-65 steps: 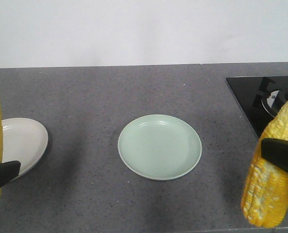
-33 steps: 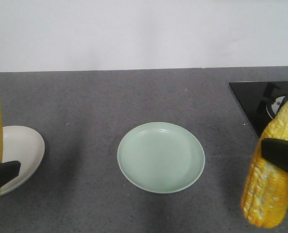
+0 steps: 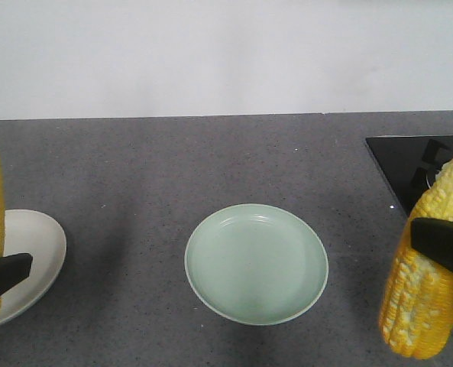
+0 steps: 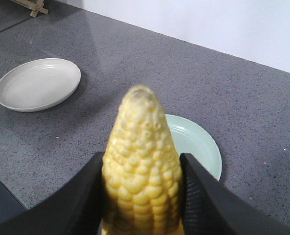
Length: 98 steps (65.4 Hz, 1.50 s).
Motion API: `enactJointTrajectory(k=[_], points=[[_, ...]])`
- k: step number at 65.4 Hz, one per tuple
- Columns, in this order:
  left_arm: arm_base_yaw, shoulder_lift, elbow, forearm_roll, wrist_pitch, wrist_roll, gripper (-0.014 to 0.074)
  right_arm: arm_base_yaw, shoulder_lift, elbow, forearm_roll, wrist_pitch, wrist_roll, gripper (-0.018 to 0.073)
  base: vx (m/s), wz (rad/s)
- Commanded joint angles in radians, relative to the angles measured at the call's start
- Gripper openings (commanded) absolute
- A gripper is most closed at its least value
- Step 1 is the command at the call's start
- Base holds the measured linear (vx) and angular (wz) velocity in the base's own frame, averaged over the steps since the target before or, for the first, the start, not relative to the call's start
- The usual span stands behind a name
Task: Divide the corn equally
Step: 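Drive the base closer, centering the pale green plate between the grippers, then lower the right gripper's cob onto the pale green plate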
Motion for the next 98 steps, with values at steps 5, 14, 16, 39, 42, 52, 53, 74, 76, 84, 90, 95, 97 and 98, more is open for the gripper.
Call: enactJointTrajectory(k=[5,14,16,39,42,52,53,74,76,84,90,95,97,98], points=[[-0.001,-0.002,-0.022,-0.021,-0.069,-0.001,0.0244,-0.007,0.001,-0.023,0.027,-0.059,-0.010,0.0254,0.04,0.01],[-0.001,-0.002,-0.022,-0.021,-0.069,-0.001,0.0244,-0.007,0.001,-0.023,0.027,-0.059,-0.010,0.0254,0.04,0.00],[-0.001,-0.002,-0.022,-0.021,-0.069,-0.001,0.0244,-0.007,0.001,-0.023,0.027,-0.059,-0.010,0.0254,0.04,0.00],[-0.001,-0.002,-0.022,-0.021,-0.069,-0.001,0.0244,-0.007,0.001,-0.023,0.027,-0.059,-0.010,0.0254,0.01,0.00],[-0.001,-0.002,-0.022,-0.021,-0.069,-0.001,0.0244,-0.007,0.001,-0.023,0.027,-0.059,-0.010,0.0254,0.00,0.00],[-0.001,-0.002,-0.022,-0.021,-0.069,-0.001,0.0244,-0.007,0.001,-0.023,0.027,-0.059,-0.010,0.0254,0.00,0.00],[-0.001,-0.002,-0.022,-0.021,-0.069,-0.001,0.0244,-0.007,0.001,-0.023,0.027,-0.059,-0.010,0.0254,0.00,0.00],[-0.001,-0.002,-0.022,-0.021,-0.069,-0.001,0.0244,-0.007,0.001,-0.023,0.027,-0.059,-0.010,0.0254,0.00,0.00],[-0.001,-0.002,-0.022,-0.021,-0.069,-0.001,0.0244,-0.007,0.001,-0.023,0.027,-0.059,-0.010,0.0254,0.00,0.00],[-0.001,-0.002,-0.022,-0.021,-0.069,-0.001,0.0244,-0.007,0.001,-0.023,0.027,-0.059,-0.010,0.0254,0.00,0.00],[-0.001,-0.002,-0.022,-0.021,-0.069,-0.001,0.0244,-0.007,0.001,-0.023,0.027,-0.060,-0.010,0.0254,0.00,0.00],[-0.001,-0.002,-0.022,-0.021,-0.069,-0.001,0.0244,-0.007,0.001,-0.023,0.027,-0.060,-0.010,0.0254,0.00,0.00],[-0.001,-0.002,-0.022,-0.021,-0.069,-0.001,0.0244,-0.007,0.001,-0.023,0.027,-0.060,-0.010,0.0254,0.00,0.00],[-0.001,-0.002,-0.022,-0.021,-0.069,-0.001,0.0244,-0.007,0.001,-0.023,0.027,-0.060,-0.010,0.0254,0.00,0.00]])
